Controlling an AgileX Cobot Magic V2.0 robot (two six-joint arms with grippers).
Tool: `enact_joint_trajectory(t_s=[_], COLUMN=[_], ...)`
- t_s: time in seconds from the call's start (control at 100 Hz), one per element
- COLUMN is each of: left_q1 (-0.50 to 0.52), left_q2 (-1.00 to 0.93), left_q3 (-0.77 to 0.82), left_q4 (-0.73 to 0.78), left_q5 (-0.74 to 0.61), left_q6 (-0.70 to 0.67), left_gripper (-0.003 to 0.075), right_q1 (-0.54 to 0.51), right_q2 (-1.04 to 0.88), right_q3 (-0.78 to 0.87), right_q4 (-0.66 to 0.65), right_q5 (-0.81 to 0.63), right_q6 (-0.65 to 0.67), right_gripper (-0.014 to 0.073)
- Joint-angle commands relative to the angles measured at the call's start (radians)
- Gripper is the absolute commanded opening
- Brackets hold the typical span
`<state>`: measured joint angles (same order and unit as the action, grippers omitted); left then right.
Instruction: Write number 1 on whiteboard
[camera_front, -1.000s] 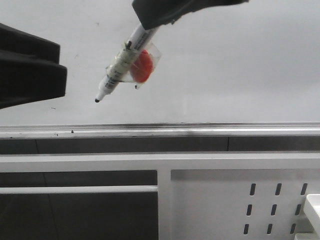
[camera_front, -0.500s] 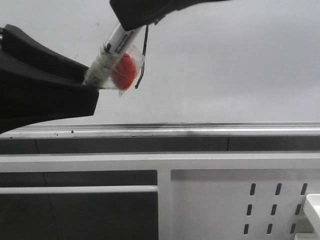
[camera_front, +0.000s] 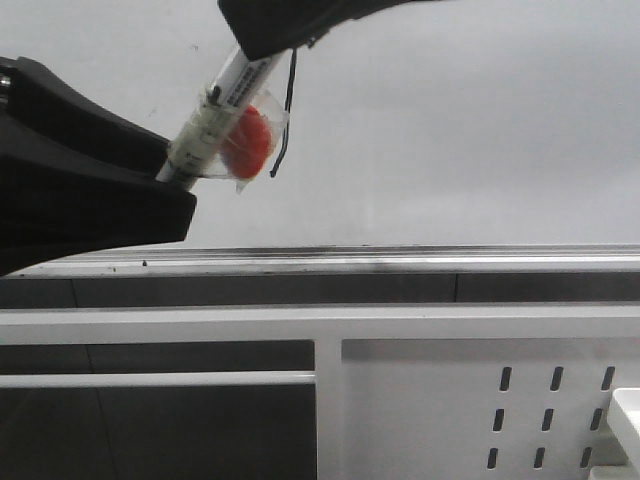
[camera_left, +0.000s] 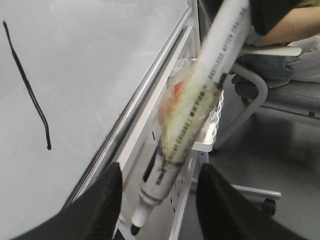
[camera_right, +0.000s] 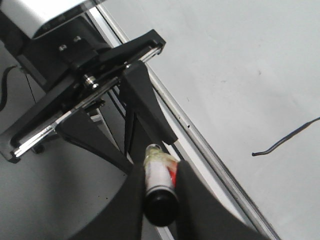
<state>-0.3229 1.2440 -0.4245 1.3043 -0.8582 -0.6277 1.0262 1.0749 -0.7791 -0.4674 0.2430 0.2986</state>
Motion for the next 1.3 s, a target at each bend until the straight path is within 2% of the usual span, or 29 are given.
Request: enact_joint_trajectory(t_s=[0.0,0.1,0.25,0.65,0.72,0.89,1.04,1.17,1.29], left_q1=[0.003,0.003,0.003,0.003,0.003,0.003,0.003,0.003,0.003], left_q2=[-0.014,-0.014,-0.014,-0.014,-0.014,-0.014,-0.014,-0.014,-0.014], left_q3=[-0.028,-0.028,-0.028,-0.028,-0.028,-0.028,-0.028,-0.025,-0.011], left_q4=[-0.021,-0.021,-0.021,-0.021,-0.021,-0.021,-0.021,-0.023,-0.06], left_q5=[-0.046,-0.046,-0.046,-0.046,-0.046,-0.046,-0.046,-0.047,-0.047], left_q6=[-0.002,-0.002,-0.002,-0.002,-0.002,-0.002,-0.008,-0.038,-0.071], left_gripper=[0.0284,0.019,-0.0022,-0.002,-0.002,-0.002,-0.002,-0.002,-0.002], right_q1=[-0.001,-0.001,-0.001,-0.001,-0.001,-0.001,-0.001,-0.012,-0.033], right_q2=[-0.022,-0.022,-0.022,-0.022,-0.022,-0.022,-0.022,-0.041,-0.092], right_q3=[-0.039,-0.039,-0.039,-0.039,-0.039,-0.039,-0.039,-0.044,-0.066], right_q4=[-0.006,0.002,0.008,0.016,0.016,0.016,0.016,0.016,-0.004], right_q5=[-0.072,-0.073,-0.073,-0.109,-0.107,-0.102,-0.102,-0.086,0.007], right_q6=[-0.006,-0.006,-0.006,-0.004,-0.004,-0.004,-0.004,-0.004,-0.004], right_gripper=[-0.0069,-0.0069,-0.0069,-0.006,-0.0008,0.0196,0.0318,0.0391,0.04])
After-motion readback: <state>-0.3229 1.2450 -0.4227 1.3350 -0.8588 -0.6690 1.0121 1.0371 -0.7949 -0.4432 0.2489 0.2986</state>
